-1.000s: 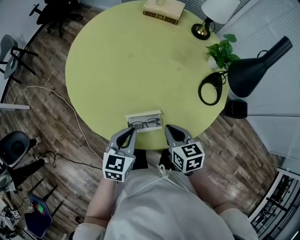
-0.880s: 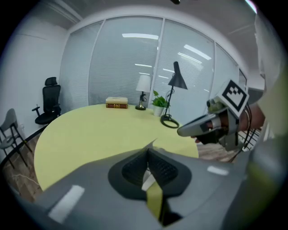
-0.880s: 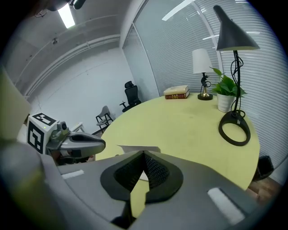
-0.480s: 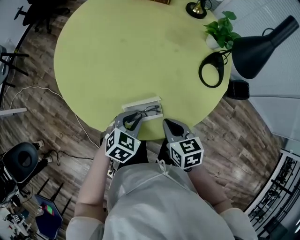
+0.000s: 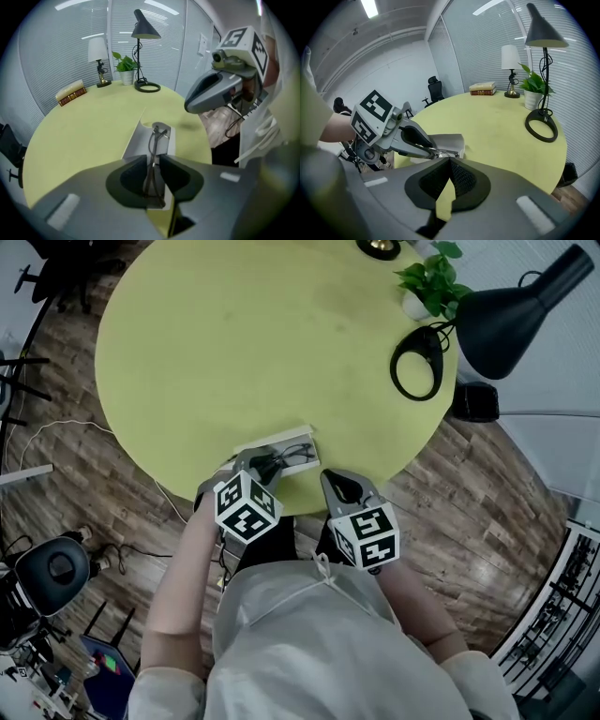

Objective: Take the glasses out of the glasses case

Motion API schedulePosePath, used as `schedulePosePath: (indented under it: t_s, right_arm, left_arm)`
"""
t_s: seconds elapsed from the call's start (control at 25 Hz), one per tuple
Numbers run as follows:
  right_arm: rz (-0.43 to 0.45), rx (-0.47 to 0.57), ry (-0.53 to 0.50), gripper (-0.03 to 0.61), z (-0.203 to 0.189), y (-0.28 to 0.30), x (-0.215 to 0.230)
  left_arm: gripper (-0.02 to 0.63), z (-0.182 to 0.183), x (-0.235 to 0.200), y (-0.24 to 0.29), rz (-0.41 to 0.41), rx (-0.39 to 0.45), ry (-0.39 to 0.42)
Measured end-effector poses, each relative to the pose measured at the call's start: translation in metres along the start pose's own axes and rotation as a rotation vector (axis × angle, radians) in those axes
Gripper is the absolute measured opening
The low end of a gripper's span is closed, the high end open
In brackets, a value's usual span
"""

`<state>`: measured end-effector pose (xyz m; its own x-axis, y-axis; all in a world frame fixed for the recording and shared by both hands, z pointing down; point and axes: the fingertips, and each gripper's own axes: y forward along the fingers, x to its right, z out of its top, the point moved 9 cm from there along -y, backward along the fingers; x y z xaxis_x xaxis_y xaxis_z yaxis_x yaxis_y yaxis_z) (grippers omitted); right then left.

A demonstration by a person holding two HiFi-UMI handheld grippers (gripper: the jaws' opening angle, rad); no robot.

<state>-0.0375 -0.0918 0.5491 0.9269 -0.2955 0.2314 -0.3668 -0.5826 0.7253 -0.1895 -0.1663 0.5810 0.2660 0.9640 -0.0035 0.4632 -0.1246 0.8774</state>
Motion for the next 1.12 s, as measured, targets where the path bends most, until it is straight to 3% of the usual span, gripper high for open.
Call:
schedulePosePath:
  t_s: [0.2, 0.52, 0.92, 1.12]
  right_arm:
    - [0.009, -0.001, -0.007, 0.000, -0.001, 0.001, 0.000]
    - [0.011, 0.044, -0.002, -0.001, 0.005, -0.003, 0.006]
    - [0.006, 0.041, -0.004, -0.001, 0.008, -0.010, 0.006]
    - [-0.003, 0.050, -0.005, 0.000, 0.013, -0.015, 0.004]
  left_arm:
    - [0.060, 0.001, -0.002, 0.010, -0.013, -0.063, 0.042]
    - [0.026, 0.003, -0.004, 0.012, 0.002, -0.067, 0.072]
    - [0.023, 0.011, -0.002, 0.001, 0.017, -0.029, 0.194]
    - [0.021, 0.013, -0.003, -0.011, 0.035, 0.008, 0.211]
